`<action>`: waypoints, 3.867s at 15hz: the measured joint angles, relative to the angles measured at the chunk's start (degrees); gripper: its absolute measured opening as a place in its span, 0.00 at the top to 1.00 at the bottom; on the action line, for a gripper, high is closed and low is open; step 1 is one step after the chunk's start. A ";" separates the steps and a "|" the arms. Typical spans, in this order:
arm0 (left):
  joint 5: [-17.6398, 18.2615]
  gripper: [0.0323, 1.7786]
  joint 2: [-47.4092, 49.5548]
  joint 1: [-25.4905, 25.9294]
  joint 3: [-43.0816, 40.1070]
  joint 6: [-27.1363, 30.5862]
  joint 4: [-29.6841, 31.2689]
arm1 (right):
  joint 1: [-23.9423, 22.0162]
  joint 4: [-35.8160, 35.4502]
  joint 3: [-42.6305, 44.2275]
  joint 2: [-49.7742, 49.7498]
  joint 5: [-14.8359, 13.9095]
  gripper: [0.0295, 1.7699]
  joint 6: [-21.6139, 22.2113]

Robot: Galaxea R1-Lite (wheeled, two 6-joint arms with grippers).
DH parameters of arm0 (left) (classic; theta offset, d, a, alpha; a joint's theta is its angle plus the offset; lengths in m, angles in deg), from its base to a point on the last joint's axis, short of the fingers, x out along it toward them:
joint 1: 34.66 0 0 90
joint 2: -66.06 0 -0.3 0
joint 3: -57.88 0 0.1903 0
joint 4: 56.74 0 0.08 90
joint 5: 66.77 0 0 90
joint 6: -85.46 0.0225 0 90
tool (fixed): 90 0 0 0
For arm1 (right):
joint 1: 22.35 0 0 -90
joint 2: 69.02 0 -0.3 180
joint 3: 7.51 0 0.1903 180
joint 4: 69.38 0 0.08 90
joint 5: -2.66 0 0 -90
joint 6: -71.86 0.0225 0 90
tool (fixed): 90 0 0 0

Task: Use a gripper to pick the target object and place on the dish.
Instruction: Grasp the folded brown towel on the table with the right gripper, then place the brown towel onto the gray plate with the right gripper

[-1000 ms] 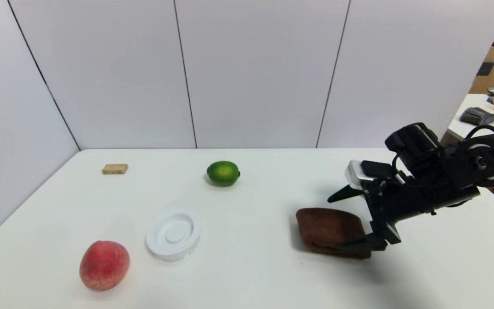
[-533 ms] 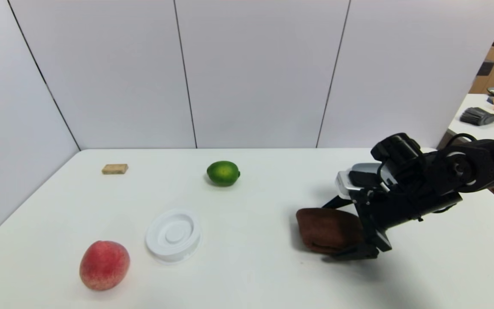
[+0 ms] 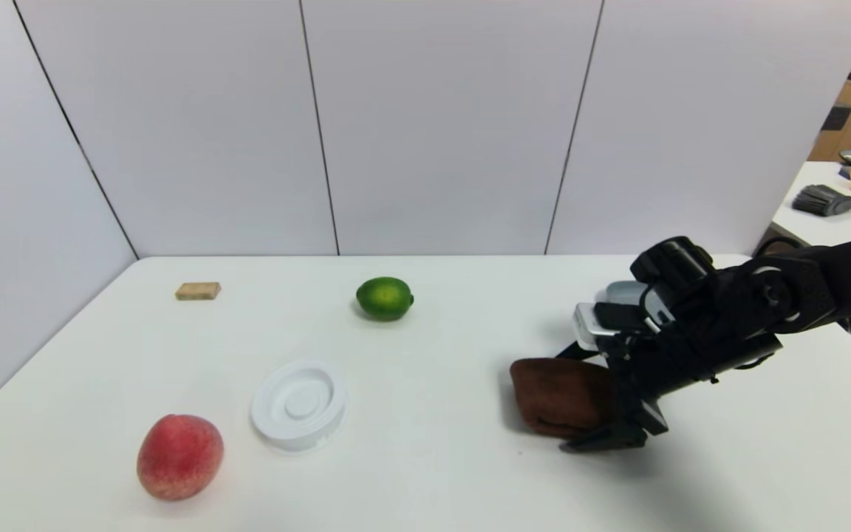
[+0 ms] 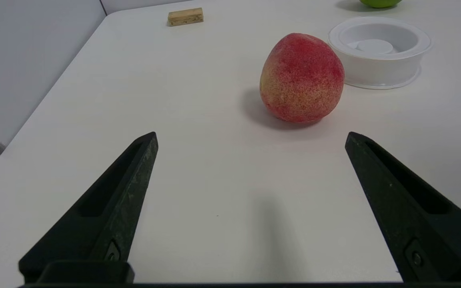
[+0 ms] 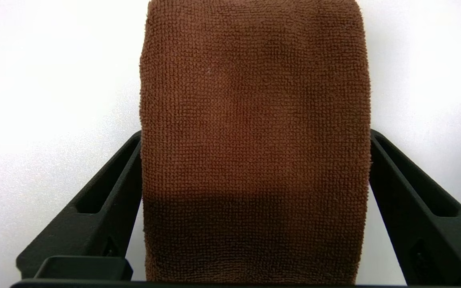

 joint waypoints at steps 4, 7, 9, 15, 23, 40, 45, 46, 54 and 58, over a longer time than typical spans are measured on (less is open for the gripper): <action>0.00 0.05 0.00 0.00 0.00 0.00 0.00 | -0.07 -0.04 0.61 0.85 -0.02 0.03 -1.32; 0.00 0.05 0.00 0.00 0.00 0.00 0.00 | -0.07 0.07 1.02 1.15 0.00 0.03 -1.56; 0.02 0.05 0.00 0.00 0.00 0.00 0.00 | -0.07 0.18 1.05 1.18 -0.09 0.19 -1.56; 0.04 0.05 0.00 0.00 0.00 -0.02 0.00 | -0.39 0.33 0.80 1.15 -0.66 0.58 -3.24; 0.02 0.05 0.00 0.00 0.00 -0.02 0.00 | -2.04 0.60 2.95 -0.41 -0.74 0.72 -3.57; 0.04 0.05 0.00 0.00 0.00 -0.02 0.00 | -23.28 0.61 24.75 8.90 -1.40 0.72 -2.65; 0.04 0.05 0.00 0.00 0.00 -0.02 0.00 | -24.65 0.66 25.72 12.18 -1.43 0.72 -2.91; 0.02 0.05 0.00 0.00 0.00 0.00 0.00 | -24.65 0.63 25.72 12.56 -1.43 0.72 -2.97; 0.02 0.05 0.00 0.00 0.00 -0.02 0.00 | -24.47 4.85 26.62 13.64 -0.99 0.72 -3.69; 0.02 0.05 0.00 0.00 0.00 -0.02 0.01 | -24.44 4.84 26.69 13.58 -1.12 0.45 -3.68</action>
